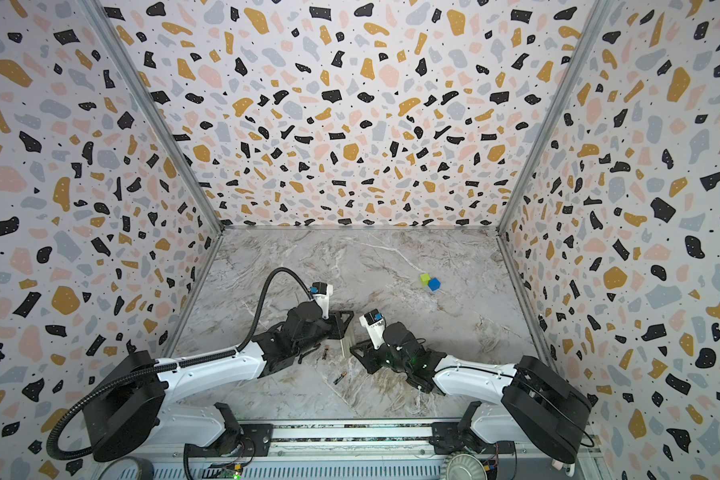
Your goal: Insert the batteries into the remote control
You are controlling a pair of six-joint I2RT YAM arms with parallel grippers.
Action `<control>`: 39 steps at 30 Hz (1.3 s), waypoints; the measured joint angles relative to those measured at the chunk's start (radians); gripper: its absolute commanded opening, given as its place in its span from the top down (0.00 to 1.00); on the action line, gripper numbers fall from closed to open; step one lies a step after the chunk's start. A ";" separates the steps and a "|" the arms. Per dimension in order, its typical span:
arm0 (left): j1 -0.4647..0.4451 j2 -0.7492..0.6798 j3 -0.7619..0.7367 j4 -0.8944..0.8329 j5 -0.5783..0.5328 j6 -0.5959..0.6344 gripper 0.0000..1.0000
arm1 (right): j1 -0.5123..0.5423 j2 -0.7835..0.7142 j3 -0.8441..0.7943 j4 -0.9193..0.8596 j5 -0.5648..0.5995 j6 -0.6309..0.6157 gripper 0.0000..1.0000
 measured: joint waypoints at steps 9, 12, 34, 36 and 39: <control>-0.002 0.004 0.000 0.010 -0.027 0.000 1.00 | -0.003 -0.011 -0.006 0.001 0.013 0.000 0.77; -0.002 0.004 0.000 0.010 -0.045 0.000 1.00 | -0.003 -0.011 -0.008 0.001 0.018 -0.001 0.77; 0.061 -0.101 -0.056 0.009 -0.077 0.036 1.00 | -0.003 -0.076 -0.019 -0.132 0.089 -0.014 0.77; 0.088 -0.140 -0.087 0.009 -0.058 0.044 1.00 | -0.003 -0.076 -0.019 -0.158 0.109 -0.018 0.77; 0.122 -0.189 -0.127 0.003 -0.032 0.056 1.00 | -0.003 -0.072 -0.019 -0.200 0.144 -0.025 0.77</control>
